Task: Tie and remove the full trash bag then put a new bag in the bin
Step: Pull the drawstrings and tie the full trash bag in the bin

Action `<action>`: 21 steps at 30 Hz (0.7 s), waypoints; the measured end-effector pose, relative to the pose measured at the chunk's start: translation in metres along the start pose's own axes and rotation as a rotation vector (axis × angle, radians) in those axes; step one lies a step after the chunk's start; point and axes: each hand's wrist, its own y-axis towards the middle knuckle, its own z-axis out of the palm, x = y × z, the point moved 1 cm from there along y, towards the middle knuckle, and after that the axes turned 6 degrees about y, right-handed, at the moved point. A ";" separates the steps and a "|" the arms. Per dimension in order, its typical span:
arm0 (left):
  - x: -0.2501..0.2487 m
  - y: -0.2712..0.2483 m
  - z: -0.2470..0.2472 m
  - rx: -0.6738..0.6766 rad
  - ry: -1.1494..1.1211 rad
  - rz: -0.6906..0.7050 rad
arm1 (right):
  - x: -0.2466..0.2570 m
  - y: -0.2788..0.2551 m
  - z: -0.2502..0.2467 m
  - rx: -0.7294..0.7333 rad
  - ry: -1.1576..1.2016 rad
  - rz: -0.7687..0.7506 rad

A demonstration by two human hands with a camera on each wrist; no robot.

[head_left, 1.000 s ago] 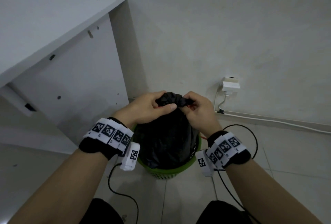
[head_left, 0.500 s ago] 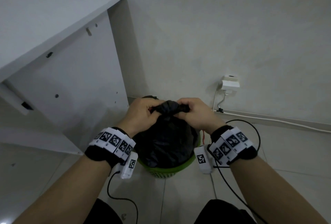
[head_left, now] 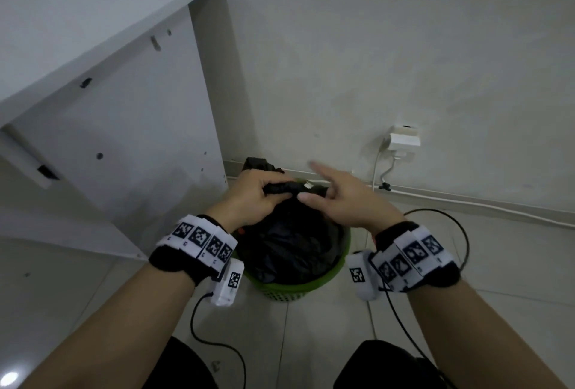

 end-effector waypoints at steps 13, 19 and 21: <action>-0.010 0.001 -0.018 0.404 0.263 -0.300 | -0.026 0.005 0.040 -0.480 -0.183 -0.297; 0.016 -0.004 0.009 0.130 0.253 -0.250 | -0.030 -0.005 0.036 -0.321 -0.214 -0.142; 0.021 -0.009 0.012 0.047 0.256 -0.174 | -0.035 -0.002 0.030 -0.154 -0.056 0.011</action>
